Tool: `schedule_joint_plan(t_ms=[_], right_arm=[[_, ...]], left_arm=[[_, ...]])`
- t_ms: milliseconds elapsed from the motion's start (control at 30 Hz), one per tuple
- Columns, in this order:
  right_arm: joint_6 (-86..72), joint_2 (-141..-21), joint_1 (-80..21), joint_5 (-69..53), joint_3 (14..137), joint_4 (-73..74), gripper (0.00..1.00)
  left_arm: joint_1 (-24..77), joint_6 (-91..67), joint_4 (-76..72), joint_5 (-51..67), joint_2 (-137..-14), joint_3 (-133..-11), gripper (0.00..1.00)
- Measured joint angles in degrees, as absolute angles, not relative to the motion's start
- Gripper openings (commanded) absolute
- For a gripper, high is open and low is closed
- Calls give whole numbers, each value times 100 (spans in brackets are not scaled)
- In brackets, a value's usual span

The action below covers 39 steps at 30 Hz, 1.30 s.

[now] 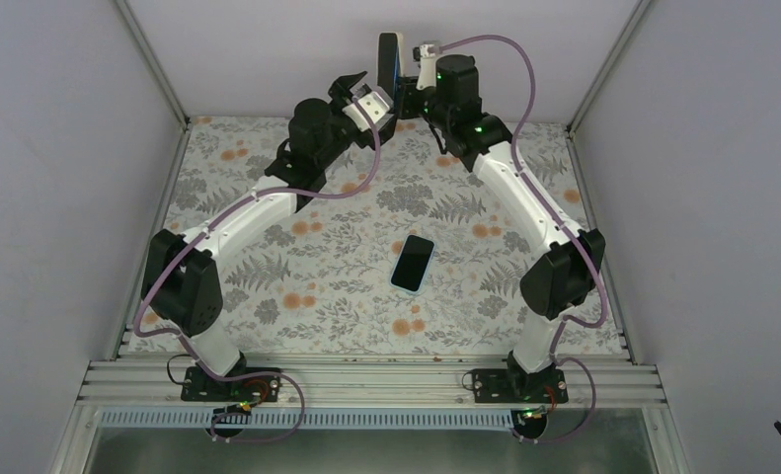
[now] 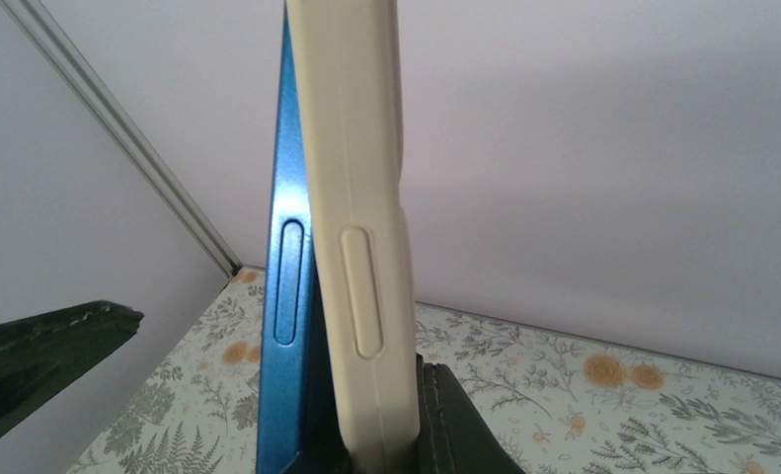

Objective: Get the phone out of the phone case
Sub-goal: Remove the phone case from the phone.

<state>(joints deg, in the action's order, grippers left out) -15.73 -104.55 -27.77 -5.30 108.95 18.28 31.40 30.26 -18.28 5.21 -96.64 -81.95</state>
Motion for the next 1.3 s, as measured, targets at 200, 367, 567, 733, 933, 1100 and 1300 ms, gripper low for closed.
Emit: schedule_joint_plan(t_ms=[200,367,567,733,933,1100,1300], right_arm=[[-1616,-10455,-2810,-648,10886,1789,3],[-1704,-10455,-2797,-709,10881,1621,3],[-1568,-10447,-2696,-1389,10766,1181,3],[-1074,-10442,-2609,-2093,10785,1334,3],[-633,-10422,-2519,-2661,10951,1433,3],[-366,-10422,-2460,-2906,11061,1586,3],[-71,-10372,-2432,-3350,11174,1837,3]], left_arm=[[3151,2926,-1837,353,-9666,-8197,95],[3271,2932,-1951,-285,-9789,-8307,91],[3454,3398,-3159,-1199,-9885,-7946,75],[3653,4034,-4053,-1468,-9889,-7467,52],[3848,5186,-5317,-1675,-10108,-7314,37],[3924,6169,-6287,-1732,-10477,-7299,29],[3903,7109,-7098,-1800,-10527,-7172,29]])
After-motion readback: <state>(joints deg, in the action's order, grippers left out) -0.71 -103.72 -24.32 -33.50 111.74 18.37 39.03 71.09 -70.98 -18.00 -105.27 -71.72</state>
